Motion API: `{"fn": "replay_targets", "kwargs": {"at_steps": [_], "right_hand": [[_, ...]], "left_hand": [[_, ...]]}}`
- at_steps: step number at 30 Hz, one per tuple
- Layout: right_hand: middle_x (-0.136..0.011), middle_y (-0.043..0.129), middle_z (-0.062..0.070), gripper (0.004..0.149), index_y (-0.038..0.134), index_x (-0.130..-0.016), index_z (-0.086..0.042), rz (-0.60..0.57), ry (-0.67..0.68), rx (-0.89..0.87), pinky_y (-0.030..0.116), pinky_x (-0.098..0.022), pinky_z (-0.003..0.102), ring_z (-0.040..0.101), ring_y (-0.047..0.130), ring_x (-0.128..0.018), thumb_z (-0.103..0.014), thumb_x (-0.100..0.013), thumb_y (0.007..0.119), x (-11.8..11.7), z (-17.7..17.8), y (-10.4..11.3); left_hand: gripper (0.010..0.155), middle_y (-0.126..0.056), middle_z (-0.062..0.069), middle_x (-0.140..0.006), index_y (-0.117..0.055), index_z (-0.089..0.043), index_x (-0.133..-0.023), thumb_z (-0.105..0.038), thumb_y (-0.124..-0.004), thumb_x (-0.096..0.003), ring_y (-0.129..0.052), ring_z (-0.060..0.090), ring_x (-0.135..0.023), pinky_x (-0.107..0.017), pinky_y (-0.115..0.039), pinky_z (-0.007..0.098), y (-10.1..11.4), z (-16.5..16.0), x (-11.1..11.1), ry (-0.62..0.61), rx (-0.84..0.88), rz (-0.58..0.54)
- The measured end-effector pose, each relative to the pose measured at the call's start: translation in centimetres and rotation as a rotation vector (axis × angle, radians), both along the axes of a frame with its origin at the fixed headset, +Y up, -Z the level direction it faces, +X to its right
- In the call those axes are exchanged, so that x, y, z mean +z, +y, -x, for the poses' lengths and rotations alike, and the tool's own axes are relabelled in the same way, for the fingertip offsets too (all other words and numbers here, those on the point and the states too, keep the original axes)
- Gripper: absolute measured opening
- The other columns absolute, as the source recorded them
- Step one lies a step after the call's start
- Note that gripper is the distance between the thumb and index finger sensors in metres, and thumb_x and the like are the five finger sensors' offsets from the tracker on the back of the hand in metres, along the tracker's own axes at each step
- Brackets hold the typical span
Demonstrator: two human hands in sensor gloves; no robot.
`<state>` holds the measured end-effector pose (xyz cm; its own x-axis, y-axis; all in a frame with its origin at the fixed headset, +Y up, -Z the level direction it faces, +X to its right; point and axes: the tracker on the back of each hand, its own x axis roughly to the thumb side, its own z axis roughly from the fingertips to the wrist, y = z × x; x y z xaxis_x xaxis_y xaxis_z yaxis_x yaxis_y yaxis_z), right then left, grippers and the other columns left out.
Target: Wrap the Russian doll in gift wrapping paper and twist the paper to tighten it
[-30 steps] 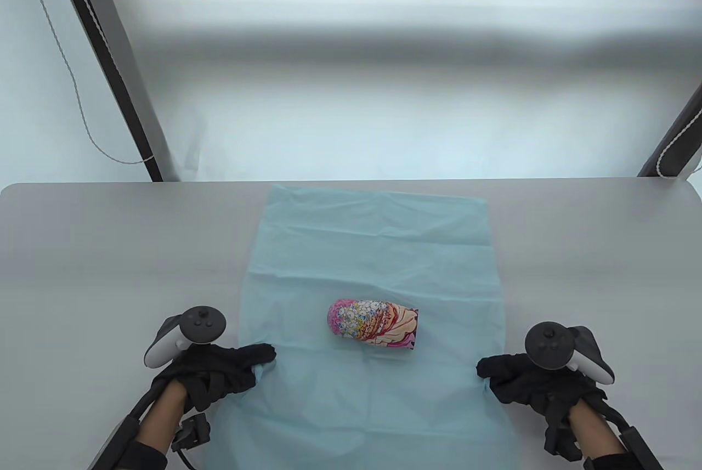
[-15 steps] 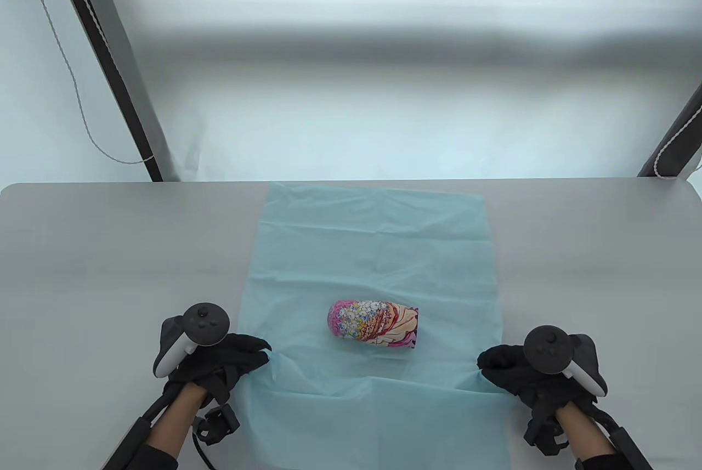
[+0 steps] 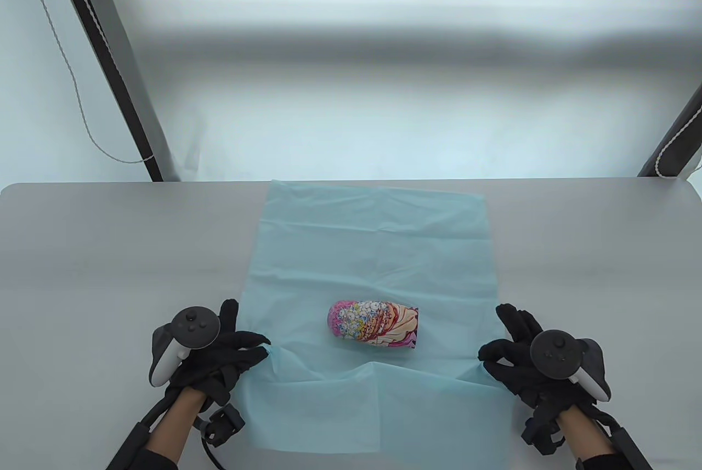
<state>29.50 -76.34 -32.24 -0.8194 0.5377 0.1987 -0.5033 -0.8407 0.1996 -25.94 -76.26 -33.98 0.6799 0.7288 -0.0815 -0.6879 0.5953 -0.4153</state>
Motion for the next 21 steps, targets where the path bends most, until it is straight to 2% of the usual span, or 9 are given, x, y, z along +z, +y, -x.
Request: {"fn": "replay_targets", "kwargs": {"at_steps": [3, 6, 8, 10, 18, 21], "right_hand": [[-0.127, 0.056, 0.006, 0.039, 0.078, -0.094, -0.028, 0.044, 0.034, -0.075, 0.041, -0.084, 0.062, 0.03, 0.038, -0.119, -0.038, -0.058, 0.084, -0.2, -0.1, -0.2], [-0.121, 0.072, 0.007, 0.038, 0.075, -0.095, -0.03, 0.109, 0.057, -0.105, 0.054, -0.081, 0.06, 0.03, 0.059, -0.116, -0.036, -0.058, 0.082, -0.5, -0.1, -0.6], [-0.117, 0.077, 0.01, 0.038, 0.075, -0.095, -0.031, 0.137, 0.062, -0.101, 0.063, -0.078, 0.056, 0.03, 0.074, -0.109, -0.036, -0.059, 0.081, -0.7, -0.2, -0.7], [-0.114, 0.08, 0.013, 0.038, 0.074, -0.096, -0.031, 0.142, 0.056, -0.117, 0.069, -0.075, 0.052, 0.031, 0.082, -0.103, -0.037, -0.059, 0.08, -0.8, -0.2, -0.8], [-0.103, 0.091, 0.015, 0.038, 0.071, -0.097, -0.03, 0.188, 0.037, -0.167, 0.076, -0.067, 0.047, 0.031, 0.092, -0.091, -0.038, -0.061, 0.078, -1.0, -0.6, -0.8], [-0.103, 0.091, 0.015, 0.039, 0.069, -0.099, -0.028, 0.287, 0.062, -0.183, 0.077, -0.067, 0.047, 0.031, 0.093, -0.09, -0.037, -0.062, 0.077, -1.2, -0.8, -0.8]], "left_hand": [[0.039, -0.015, -0.018, -0.122, -0.082, -0.021, -0.09, -0.037, -0.088, -0.0548, 0.003, 0.037, -0.108, -0.074, -0.015, 0.066, -0.1, 0.1, -0.1, -0.041, 0.042, -0.005], [0.039, -0.04, -0.018, -0.124, -0.08, -0.02, -0.09, -0.038, -0.087, -0.0556, -0.005, 0.039, -0.111, -0.069, -0.008, 0.066, -0.3, 0.0, -0.5, -0.119, 0.121, 0.008], [0.039, -0.058, -0.014, -0.121, -0.08, -0.022, -0.091, -0.038, -0.085, -0.0563, -0.013, 0.04, -0.112, -0.067, -0.005, 0.067, -0.5, -0.1, -0.6, -0.131, 0.125, 0.02], [0.039, -0.067, -0.009, -0.119, -0.079, -0.024, -0.093, -0.038, -0.084, -0.0572, -0.017, 0.041, -0.111, -0.066, -0.004, 0.068, -0.7, -0.1, -0.7, -0.157, 0.143, 0.041], [0.04, -0.087, 0.001, -0.105, -0.077, -0.027, -0.097, -0.039, -0.081, -0.0585, -0.039, 0.041, -0.112, -0.067, -0.008, 0.07, -0.8, -0.3, -0.8, -0.171, 0.151, 0.06], [0.041, -0.095, 0.0, -0.096, -0.08, -0.027, -0.096, -0.041, -0.082, -0.0572, -0.053, 0.038, -0.109, -0.068, -0.011, 0.071, -0.9, -0.4, -0.8, -0.181, 0.149, 0.068]]}}
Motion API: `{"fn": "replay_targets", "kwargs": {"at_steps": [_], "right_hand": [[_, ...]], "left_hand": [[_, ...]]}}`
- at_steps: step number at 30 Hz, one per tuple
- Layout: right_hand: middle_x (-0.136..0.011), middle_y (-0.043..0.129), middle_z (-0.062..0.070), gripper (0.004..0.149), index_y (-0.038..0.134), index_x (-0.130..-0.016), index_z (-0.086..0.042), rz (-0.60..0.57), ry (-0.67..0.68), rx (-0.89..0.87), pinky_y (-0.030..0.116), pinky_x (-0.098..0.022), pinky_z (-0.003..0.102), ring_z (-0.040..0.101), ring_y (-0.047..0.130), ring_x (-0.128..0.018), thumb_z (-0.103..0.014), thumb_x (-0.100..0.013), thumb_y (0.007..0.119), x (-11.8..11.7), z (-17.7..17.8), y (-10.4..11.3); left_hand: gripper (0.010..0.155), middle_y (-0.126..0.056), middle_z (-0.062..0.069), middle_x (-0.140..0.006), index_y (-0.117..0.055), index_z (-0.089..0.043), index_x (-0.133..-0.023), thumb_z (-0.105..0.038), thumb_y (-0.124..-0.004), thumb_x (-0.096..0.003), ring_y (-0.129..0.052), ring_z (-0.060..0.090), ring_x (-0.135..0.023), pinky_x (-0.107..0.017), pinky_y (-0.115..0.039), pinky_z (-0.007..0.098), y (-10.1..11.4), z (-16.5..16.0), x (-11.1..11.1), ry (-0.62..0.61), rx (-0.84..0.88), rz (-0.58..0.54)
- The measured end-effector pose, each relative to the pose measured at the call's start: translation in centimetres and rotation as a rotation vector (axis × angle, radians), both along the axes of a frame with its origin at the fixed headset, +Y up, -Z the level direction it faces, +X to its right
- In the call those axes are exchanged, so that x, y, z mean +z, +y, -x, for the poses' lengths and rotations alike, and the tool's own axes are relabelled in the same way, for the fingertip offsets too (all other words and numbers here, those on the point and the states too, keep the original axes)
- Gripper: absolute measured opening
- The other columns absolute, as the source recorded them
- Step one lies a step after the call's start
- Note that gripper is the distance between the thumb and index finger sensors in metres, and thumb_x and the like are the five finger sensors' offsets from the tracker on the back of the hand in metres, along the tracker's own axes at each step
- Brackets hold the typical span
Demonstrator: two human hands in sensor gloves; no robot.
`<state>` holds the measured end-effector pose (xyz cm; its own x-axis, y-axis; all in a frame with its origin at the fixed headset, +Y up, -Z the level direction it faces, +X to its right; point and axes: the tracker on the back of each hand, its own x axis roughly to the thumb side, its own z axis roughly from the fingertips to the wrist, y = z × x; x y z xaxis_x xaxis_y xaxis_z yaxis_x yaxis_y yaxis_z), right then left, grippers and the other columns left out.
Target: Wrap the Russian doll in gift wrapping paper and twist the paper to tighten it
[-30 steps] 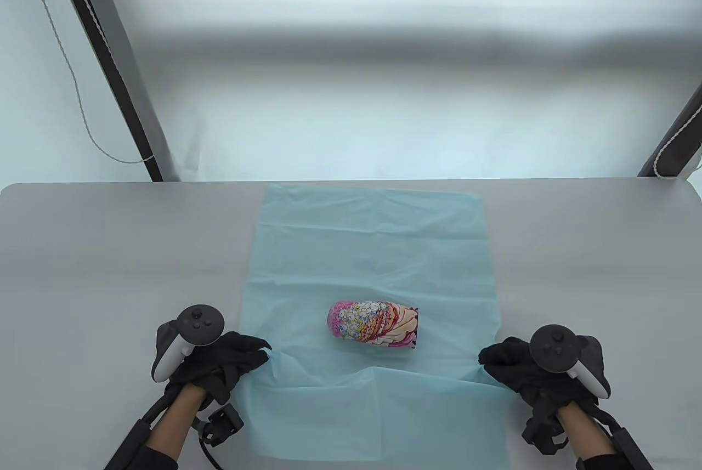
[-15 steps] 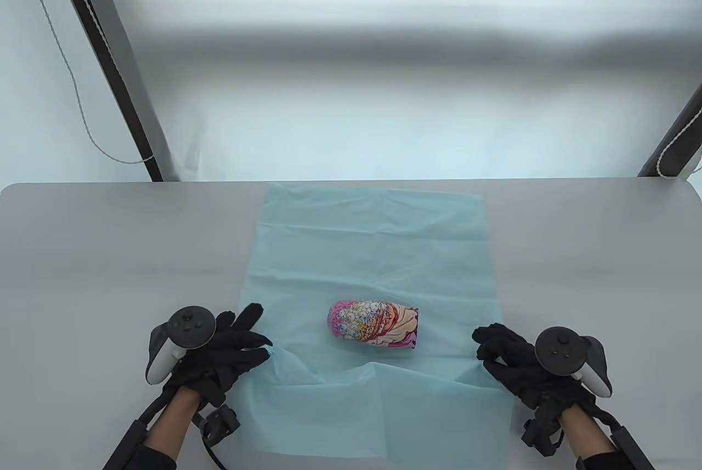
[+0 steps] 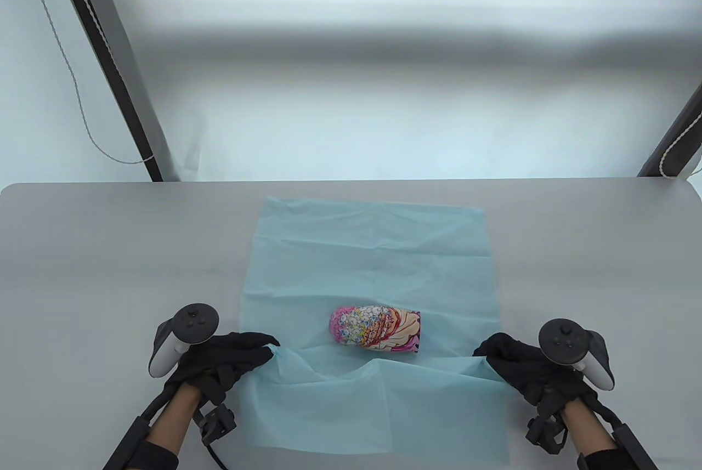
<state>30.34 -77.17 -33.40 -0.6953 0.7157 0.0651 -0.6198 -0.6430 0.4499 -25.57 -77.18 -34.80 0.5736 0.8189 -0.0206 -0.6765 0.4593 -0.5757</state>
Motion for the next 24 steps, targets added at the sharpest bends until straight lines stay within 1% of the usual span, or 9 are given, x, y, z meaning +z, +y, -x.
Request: {"fn": "replay_targets", "kwargs": {"at_steps": [6, 9, 14, 18, 22, 24], "right_hand": [[-0.101, 0.091, 0.017, 0.04, 0.067, -0.1, -0.025, 0.11, 0.004, -0.067, 0.08, -0.063, 0.045, 0.03, 0.096, -0.085, -0.038, -0.064, 0.075, -0.1, -0.7, -0.5], [-0.1, 0.092, 0.02, 0.041, 0.066, -0.101, -0.021, 0.174, -0.003, -0.113, 0.081, -0.06, 0.043, 0.029, 0.098, -0.081, -0.039, -0.065, 0.074, -0.2, -1.0, -1.0], [-0.094, 0.095, 0.019, 0.043, 0.066, -0.1, -0.017, 0.235, -0.028, -0.141, 0.085, -0.053, 0.04, 0.027, 0.102, -0.073, -0.041, -0.065, 0.073, -0.3, -1.1, -1.6], [-0.089, 0.098, 0.019, 0.044, 0.069, -0.098, -0.014, 0.299, -0.09, -0.231, 0.086, -0.049, 0.039, 0.026, 0.104, -0.068, -0.043, -0.065, 0.075, -0.4, -1.5, -2.2], [-0.083, 0.101, 0.02, 0.044, 0.072, -0.095, -0.012, 0.352, -0.168, -0.322, 0.088, -0.044, 0.038, 0.026, 0.106, -0.062, -0.044, -0.065, 0.077, -0.3, -1.7, -2.7], [-0.08, 0.102, 0.02, 0.044, 0.073, -0.094, -0.011, 0.379, -0.212, -0.354, 0.089, -0.042, 0.036, 0.025, 0.107, -0.059, -0.045, -0.065, 0.077, -0.3, -1.7, -2.8]], "left_hand": [[0.042, -0.103, -0.003, -0.082, -0.082, -0.023, -0.094, -0.042, -0.082, -0.0572, -0.07, 0.03, -0.102, -0.069, -0.02, 0.071, -0.2, -0.4, 0.2, -0.005, 0.027, 0.024], [0.042, -0.106, -0.003, -0.075, -0.083, -0.019, -0.093, -0.042, -0.083, -0.0574, -0.078, 0.027, -0.096, -0.07, -0.026, 0.071, -0.4, -0.5, 0.3, 0.018, 0.069, 0.044], [0.044, -0.108, -0.002, -0.066, -0.085, -0.008, -0.087, -0.04, -0.082, -0.0573, -0.087, 0.024, -0.087, -0.071, -0.034, 0.068, -0.9, -0.6, 0.3, 0.12, 0.158, 0.084], [0.044, -0.108, -0.003, -0.064, -0.085, -0.007, -0.086, -0.041, -0.081, -0.058, -0.089, 0.023, -0.084, -0.071, -0.041, 0.068, -1.0, -0.4, 0.2, 0.177, 0.198, 0.114], [0.045, -0.109, -0.003, -0.062, -0.085, -0.006, -0.084, -0.042, -0.08, -0.0582, -0.092, 0.024, -0.08, -0.07, -0.047, 0.066, -1.0, -0.3, 0.0, 0.262, 0.181, 0.138], [0.045, -0.109, -0.003, -0.06, -0.086, -0.005, -0.083, -0.042, -0.08, -0.0584, -0.092, 0.023, -0.078, -0.07, -0.048, 0.065, -0.9, -0.2, -0.1, 0.303, 0.182, 0.155]]}}
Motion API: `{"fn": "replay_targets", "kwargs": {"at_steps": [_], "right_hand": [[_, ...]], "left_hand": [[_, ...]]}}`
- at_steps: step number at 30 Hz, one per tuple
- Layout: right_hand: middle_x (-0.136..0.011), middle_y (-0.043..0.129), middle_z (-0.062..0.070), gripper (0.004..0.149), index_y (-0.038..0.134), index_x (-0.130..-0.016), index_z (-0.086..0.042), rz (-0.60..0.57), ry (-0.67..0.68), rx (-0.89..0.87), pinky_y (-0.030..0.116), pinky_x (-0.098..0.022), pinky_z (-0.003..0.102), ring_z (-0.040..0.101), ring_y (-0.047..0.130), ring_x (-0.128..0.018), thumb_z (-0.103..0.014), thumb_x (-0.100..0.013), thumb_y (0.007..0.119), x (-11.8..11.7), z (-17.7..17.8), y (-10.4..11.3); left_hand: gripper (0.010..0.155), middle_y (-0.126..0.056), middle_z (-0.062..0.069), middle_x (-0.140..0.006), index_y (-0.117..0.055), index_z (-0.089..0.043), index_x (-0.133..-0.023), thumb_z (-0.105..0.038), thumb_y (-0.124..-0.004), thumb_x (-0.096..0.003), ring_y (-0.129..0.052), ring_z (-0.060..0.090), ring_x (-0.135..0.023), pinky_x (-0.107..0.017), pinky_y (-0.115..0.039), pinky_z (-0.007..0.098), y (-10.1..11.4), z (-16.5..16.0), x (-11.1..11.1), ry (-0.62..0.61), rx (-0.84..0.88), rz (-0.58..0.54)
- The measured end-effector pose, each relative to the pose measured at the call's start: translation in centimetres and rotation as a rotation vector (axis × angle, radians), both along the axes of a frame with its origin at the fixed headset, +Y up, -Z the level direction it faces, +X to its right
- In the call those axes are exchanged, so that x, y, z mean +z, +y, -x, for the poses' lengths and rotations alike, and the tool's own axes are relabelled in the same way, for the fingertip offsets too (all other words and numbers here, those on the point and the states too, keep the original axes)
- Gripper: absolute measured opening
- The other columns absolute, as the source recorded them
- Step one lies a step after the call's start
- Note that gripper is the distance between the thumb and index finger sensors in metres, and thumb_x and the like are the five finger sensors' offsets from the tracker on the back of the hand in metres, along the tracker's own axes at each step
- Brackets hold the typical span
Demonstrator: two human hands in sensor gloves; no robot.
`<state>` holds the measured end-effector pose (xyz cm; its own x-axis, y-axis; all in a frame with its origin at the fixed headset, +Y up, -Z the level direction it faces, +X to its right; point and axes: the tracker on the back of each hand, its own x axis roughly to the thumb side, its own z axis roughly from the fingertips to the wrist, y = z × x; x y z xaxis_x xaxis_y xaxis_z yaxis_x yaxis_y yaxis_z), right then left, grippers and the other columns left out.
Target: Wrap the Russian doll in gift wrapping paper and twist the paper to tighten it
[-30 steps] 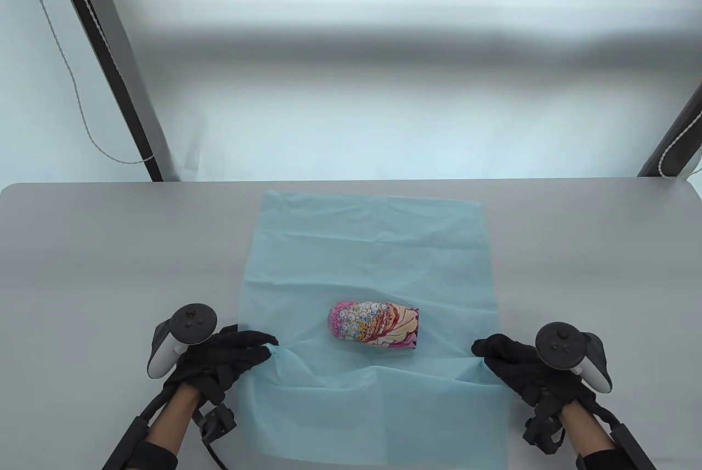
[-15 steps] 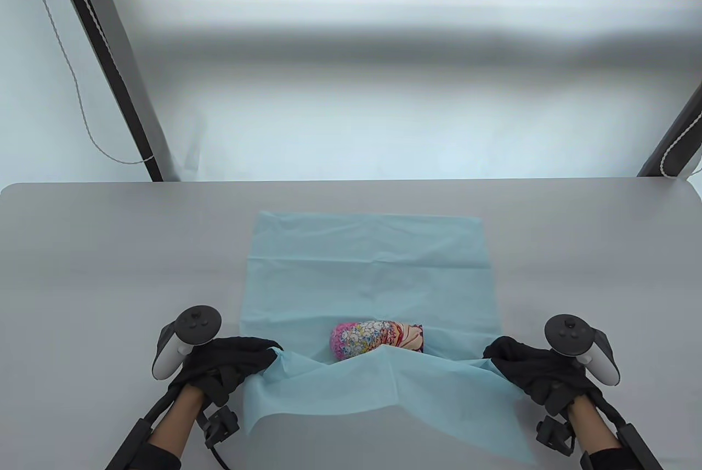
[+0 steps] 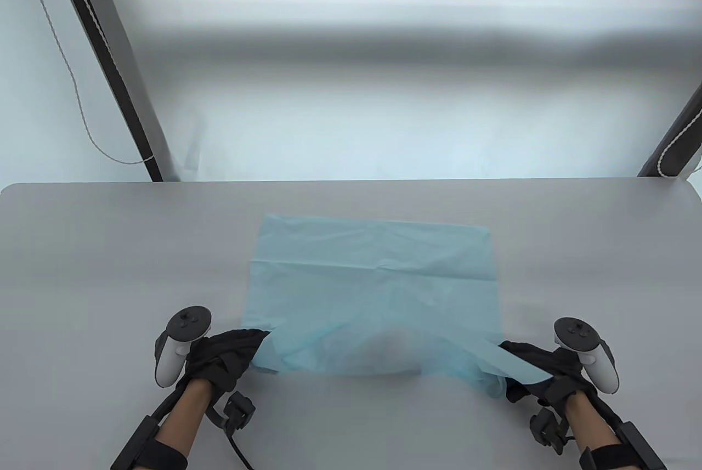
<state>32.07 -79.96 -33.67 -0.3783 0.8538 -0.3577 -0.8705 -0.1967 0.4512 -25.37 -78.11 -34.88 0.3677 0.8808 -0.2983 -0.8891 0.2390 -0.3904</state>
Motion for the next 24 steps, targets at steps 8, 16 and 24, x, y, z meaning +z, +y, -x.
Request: {"fn": "replay_targets", "kwargs": {"at_steps": [8, 16, 24], "right_hand": [[-0.075, 0.104, 0.02, 0.044, 0.077, -0.091, -0.009, 0.065, -0.204, -0.028, 0.09, -0.037, 0.035, 0.023, 0.109, -0.052, -0.045, -0.066, 0.078, 0.7, 0.0, -0.3], [-0.072, 0.105, 0.02, 0.042, 0.08, -0.088, -0.008, 0.057, -0.376, 0.063, 0.09, -0.035, 0.035, 0.023, 0.109, -0.05, -0.043, -0.066, 0.079, 1.1, -0.9, 0.1], [-0.081, 0.1, 0.022, 0.043, 0.076, -0.094, -0.01, -0.103, -0.347, 0.192, 0.089, -0.038, 0.035, 0.022, 0.108, -0.051, -0.045, -0.068, 0.072, 1.0, -0.4, 2.4]], "left_hand": [[0.045, -0.11, -0.004, -0.054, -0.088, -0.003, -0.08, -0.042, -0.081, -0.0589, -0.099, 0.024, -0.067, -0.066, -0.058, 0.061, 0.3, -0.4, -1.1, 0.096, -0.041, 0.143], [0.046, -0.11, -0.006, -0.05, -0.089, 0.0, -0.076, -0.043, -0.081, -0.0595, -0.103, 0.021, -0.056, -0.062, -0.065, 0.056, -0.3, -0.4, -2.0, 0.191, -0.068, 0.328], [0.053, -0.106, -0.005, -0.063, -0.077, -0.004, -0.094, -0.047, -0.072, -0.0626, -0.099, 0.024, -0.065, -0.064, -0.062, 0.06, -0.6, 0.0, -1.7, 0.173, 0.008, 0.374]]}}
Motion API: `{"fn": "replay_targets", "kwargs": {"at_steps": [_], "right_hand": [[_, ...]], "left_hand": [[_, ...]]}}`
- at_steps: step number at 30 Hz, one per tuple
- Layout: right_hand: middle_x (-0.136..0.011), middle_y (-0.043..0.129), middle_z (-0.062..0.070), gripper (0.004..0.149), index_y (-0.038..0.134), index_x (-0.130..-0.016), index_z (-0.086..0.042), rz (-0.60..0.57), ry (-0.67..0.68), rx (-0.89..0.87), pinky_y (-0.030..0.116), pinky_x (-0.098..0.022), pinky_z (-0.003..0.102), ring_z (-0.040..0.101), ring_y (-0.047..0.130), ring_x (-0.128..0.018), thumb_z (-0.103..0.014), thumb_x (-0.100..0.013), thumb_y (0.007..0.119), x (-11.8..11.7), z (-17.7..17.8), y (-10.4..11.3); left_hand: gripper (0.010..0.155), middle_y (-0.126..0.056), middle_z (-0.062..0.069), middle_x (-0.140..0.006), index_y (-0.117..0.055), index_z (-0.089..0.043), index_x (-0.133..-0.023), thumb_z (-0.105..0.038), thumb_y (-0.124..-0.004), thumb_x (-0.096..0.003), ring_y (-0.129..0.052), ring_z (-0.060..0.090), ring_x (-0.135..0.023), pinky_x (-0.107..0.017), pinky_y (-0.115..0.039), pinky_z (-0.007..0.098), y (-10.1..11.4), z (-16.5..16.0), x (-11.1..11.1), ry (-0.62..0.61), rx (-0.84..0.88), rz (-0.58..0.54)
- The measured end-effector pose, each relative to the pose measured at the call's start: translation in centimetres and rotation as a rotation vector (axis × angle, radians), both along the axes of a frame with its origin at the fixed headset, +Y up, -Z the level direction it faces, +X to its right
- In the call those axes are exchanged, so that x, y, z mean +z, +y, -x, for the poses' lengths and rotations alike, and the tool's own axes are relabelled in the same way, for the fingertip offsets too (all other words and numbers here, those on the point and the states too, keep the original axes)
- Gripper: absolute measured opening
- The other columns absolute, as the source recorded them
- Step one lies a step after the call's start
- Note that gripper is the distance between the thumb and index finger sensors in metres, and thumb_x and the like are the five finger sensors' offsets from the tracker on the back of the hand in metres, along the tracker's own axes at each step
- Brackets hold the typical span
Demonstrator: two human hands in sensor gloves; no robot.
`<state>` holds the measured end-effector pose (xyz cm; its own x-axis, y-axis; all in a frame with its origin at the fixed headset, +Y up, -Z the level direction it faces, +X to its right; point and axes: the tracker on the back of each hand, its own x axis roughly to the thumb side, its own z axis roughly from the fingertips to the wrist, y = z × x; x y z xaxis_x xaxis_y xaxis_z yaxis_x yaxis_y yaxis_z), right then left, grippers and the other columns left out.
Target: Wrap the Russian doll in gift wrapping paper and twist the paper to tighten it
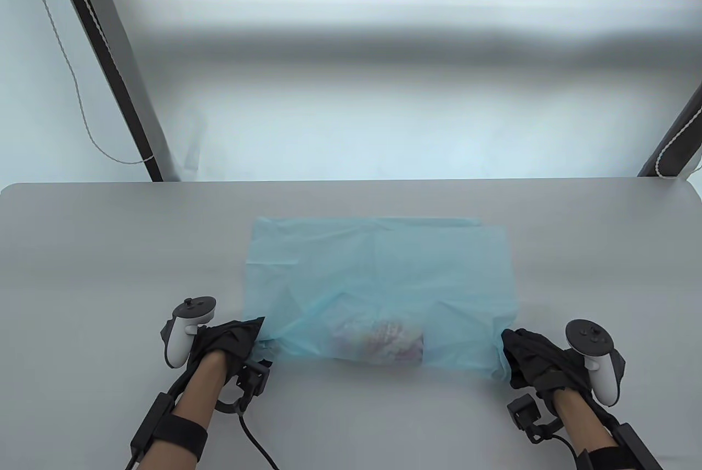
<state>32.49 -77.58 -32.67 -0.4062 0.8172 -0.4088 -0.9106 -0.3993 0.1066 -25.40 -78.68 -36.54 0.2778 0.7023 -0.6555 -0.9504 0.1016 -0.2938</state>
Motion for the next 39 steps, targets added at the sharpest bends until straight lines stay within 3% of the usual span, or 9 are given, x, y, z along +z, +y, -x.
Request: {"fn": "replay_targets", "kwargs": {"at_steps": [2, 4, 9, 14, 19, 23, 27, 33, 39], "right_hand": [[-0.082, 0.099, 0.023, 0.044, 0.075, -0.095, -0.01, -0.012, -0.019, 0.011, 0.089, -0.038, 0.036, 0.022, 0.108, -0.052, -0.044, -0.068, 0.071, 0.1, -0.4, 0.3], [-0.083, 0.099, 0.024, 0.045, 0.075, -0.096, -0.009, -0.03, -0.03, 0.031, 0.089, -0.038, 0.036, 0.024, 0.108, -0.052, -0.045, -0.068, 0.071, 0.1, -0.6, 0.7], [-0.09, 0.094, 0.028, 0.057, 0.07, -0.102, -0.008, -0.084, -0.013, 0.05, 0.088, -0.042, 0.039, 0.028, 0.106, -0.057, -0.053, -0.067, 0.068, 0.3, -0.9, 1.6], [-0.107, 0.076, 0.037, 0.069, 0.057, -0.113, -0.004, -0.152, -0.027, 0.14, 0.08, -0.058, 0.05, 0.041, 0.096, -0.077, -0.054, -0.067, 0.067, 0.5, -1.2, 2.9], [-0.121, 0.038, 0.044, 0.079, 0.04, -0.119, 0.0, -0.351, -0.029, 0.373, 0.058, -0.073, 0.065, 0.061, 0.054, -0.104, -0.053, -0.067, 0.067, 1.2, -0.9, 6.3], [-0.123, 0.038, 0.04, 0.078, 0.045, -0.12, -0.003, -0.542, 0.101, 0.538, 0.044, -0.076, 0.071, 0.062, 0.039, -0.108, -0.054, -0.066, 0.071, 1.7, 2.8, 10.0], [-0.125, 0.044, 0.036, 0.077, 0.049, -0.12, -0.007, -0.604, 0.348, 0.644, 0.041, -0.078, 0.072, 0.06, 0.038, -0.11, -0.054, -0.064, 0.074, 1.0, 10.0, 11.9], [-0.126, 0.04, 0.036, 0.088, 0.042, -0.122, -0.005, -0.494, 0.592, 0.753, 0.04, -0.079, 0.071, 0.059, 0.037, -0.111, -0.055, -0.06, 0.08, -1.1, 18.3, 10.0], [-0.127, 0.028, 0.038, 0.102, 0.028, -0.123, -0.002, -0.432, 0.712, 0.921, 0.036, -0.08, 0.072, 0.06, 0.03, -0.112, -0.056, -0.057, 0.083, -2.0, 21.0, 6.2]], "left_hand": [[0.06, -0.1, 0.002, -0.079, -0.064, -0.003, -0.103, -0.048, -0.063, -0.0642, -0.091, 0.031, -0.076, -0.066, -0.057, 0.063, -0.1, 0.1, 0.0, 0.0, 0.112, -0.073], [0.069, -0.066, 0.022, -0.113, -0.037, -0.005, -0.115, -0.052, -0.054, -0.0666, -0.073, 0.043, -0.091, -0.069, -0.049, 0.068, 0.1, 0.2, 0.2, -0.015, 0.3, -0.178], [0.08, -0.025, 0.032, -0.123, -0.011, -0.006, -0.116, -0.058, -0.048, -0.0667, -0.053, 0.052, -0.103, -0.07, -0.042, 0.071, 2.0, 1.0, 0.7, -0.037, 0.473, -0.353], [0.083, -0.007, 0.033, -0.121, -0.005, -0.007, -0.114, -0.056, -0.052, -0.0654, -0.026, 0.06, -0.107, -0.07, -0.033, 0.074, 4.1, 1.5, 1.0, -0.054, 0.257, -0.484], [0.084, -0.003, 0.029, -0.122, -0.009, -0.011, -0.115, -0.053, -0.06, -0.0636, -0.002, 0.057, -0.106, -0.068, -0.013, 0.075, 7.8, 0.7, 1.8, -0.128, -0.072, -0.666], [0.087, -0.004, 0.026, -0.124, -0.012, -0.013, -0.116, -0.053, -0.067, -0.0619, 0.002, 0.053, -0.106, -0.068, -0.006, 0.072, 10.0, -3.3, 2.4, -0.33, -0.299, -0.818], [0.09, -0.011, 0.024, -0.125, -0.014, -0.013, -0.116, -0.055, -0.071, -0.0594, -0.004, 0.054, -0.108, -0.069, -0.01, 0.07, 10.6, -10.3, 1.8, -0.598, -0.46, -0.897], [0.098, -0.012, 0.02, -0.126, -0.011, -0.017, -0.115, -0.057, -0.077, -0.0548, -0.01, 0.054, -0.111, -0.07, -0.01, 0.069, 8.5, -17.5, 0.3, -0.789, -0.647, -0.842], [0.105, -0.016, 0.018, -0.128, -0.006, -0.022, -0.114, -0.059, -0.081, -0.0509, -0.015, 0.054, -0.113, -0.069, -0.007, 0.07, 5.2, -19.3, -0.3, -0.887, -0.824, -0.746]]}}
